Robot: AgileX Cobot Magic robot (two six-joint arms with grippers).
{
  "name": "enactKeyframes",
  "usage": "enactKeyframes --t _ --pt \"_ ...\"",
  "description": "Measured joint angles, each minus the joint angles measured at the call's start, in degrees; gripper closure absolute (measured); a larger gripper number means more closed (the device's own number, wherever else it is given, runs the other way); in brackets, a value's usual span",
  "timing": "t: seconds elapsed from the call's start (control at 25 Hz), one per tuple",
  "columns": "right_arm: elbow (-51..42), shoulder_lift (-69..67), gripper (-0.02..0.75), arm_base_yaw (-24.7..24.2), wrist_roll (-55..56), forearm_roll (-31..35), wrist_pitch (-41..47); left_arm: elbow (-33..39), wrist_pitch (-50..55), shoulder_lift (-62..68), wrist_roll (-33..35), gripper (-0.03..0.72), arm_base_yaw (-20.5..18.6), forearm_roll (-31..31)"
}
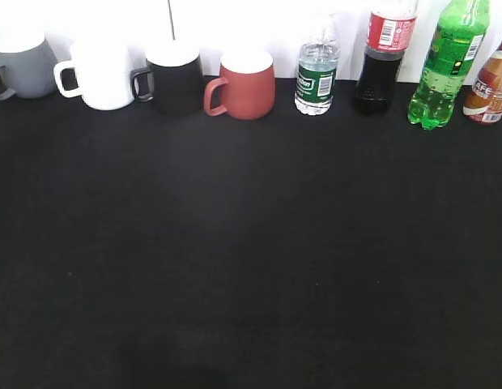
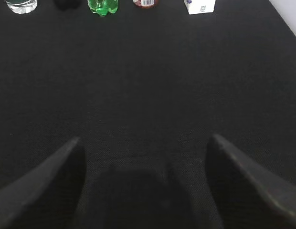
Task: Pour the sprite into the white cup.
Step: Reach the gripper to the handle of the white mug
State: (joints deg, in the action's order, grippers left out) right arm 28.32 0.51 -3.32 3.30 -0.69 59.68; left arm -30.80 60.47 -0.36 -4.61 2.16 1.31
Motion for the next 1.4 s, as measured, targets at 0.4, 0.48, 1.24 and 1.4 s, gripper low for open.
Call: enactKeyframes --t 0.4,0.48,1.24,1.4 --pt "0.00 0.00 0.152 0.00 0.00 0.00 0.00 11.02 -65.21 26.53 0.00 0.121 0.00 0.49" --pt "0.00 0.00 0.152 0.00 0.00 0.00 0.00 11.75 -79.59 42.55 0.00 0.126 0.00 0.48" --pt "0.00 0.00 0.152 0.00 0.00 0.00 0.00 -35.12 -99.45 122.66 -0.25 0.263 -0.10 1.49" --pt "0.00 0.00 0.152 0.00 0.00 0.00 0.00 -43.15 -96.14 128.38 -0.25 0.286 -0.37 1.01"
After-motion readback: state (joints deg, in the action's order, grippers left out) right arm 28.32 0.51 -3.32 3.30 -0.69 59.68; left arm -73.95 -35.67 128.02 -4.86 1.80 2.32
